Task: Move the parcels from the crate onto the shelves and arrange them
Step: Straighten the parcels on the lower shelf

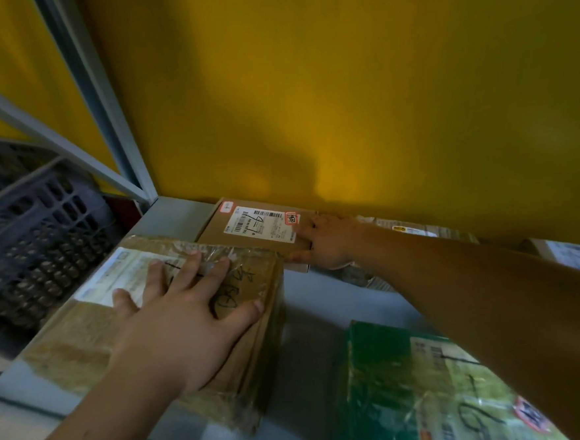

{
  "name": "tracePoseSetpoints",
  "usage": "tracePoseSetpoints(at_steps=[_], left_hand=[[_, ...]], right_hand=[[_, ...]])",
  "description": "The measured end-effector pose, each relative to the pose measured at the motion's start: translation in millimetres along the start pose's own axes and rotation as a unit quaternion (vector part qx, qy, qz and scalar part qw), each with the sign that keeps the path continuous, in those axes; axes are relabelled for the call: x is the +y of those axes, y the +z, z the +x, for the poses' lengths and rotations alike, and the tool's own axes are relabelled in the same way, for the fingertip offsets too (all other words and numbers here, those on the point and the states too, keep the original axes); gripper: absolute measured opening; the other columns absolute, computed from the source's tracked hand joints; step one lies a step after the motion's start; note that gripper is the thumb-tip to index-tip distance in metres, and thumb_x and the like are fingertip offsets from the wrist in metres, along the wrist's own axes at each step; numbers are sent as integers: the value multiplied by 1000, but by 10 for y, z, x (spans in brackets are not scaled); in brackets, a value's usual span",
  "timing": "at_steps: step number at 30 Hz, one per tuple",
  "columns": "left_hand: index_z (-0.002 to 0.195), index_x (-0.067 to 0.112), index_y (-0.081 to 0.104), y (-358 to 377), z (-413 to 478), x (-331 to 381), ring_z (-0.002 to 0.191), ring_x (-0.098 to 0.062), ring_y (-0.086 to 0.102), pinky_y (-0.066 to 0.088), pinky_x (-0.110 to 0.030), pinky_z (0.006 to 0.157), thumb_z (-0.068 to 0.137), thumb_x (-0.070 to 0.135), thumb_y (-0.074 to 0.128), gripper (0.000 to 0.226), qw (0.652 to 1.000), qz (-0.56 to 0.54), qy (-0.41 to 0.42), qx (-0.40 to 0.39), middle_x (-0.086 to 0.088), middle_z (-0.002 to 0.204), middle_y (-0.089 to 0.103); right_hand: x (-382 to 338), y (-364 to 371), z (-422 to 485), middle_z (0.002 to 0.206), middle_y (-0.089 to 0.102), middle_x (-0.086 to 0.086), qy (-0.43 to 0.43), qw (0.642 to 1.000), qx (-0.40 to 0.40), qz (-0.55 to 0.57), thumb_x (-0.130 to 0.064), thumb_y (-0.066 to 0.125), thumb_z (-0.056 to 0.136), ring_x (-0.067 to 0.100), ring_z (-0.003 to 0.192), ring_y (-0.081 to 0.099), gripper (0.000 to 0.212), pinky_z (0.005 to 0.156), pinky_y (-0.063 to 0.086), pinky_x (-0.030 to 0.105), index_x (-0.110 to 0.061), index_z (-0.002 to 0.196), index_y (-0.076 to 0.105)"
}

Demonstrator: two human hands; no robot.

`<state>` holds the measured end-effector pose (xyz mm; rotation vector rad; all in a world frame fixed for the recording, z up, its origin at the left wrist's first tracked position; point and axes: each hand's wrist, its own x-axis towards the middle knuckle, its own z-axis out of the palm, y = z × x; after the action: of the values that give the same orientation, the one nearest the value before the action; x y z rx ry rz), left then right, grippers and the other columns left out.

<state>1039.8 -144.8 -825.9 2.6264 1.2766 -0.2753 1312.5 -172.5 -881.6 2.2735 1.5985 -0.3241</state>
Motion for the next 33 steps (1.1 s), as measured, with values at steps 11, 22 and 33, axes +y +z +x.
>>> tracePoseSetpoints(at_steps=[11,22,33], left_hand=[[148,52,0,-9,12,-14,148,-31,-4,4,-64,112,75,87,16,83,999,-30,15,7,14,162,-6],[140,35,46,-23,-114,-4,136,-22,39,28,-57,111,74,87,31,85,992,-37,70,95,7,150,41],[151,31,27,16,-67,-80,146,-24,18,14,-61,114,68,93,29,104,993,6,103,54,6,161,17]], right_hand=[[-119,-511,-1319,162,25,6,15,995,17,97,-59,30,102,31,147,26,64,115,25,43,-30,158,18],[-349,-35,-2837,166,-9,-4,69,990,-31,120,-95,4,58,25,153,-4,109,121,3,53,-44,152,-17],[-459,82,-2654,166,5,2,107,990,1,92,-85,48,76,30,150,10,109,120,12,58,-40,155,-11]])
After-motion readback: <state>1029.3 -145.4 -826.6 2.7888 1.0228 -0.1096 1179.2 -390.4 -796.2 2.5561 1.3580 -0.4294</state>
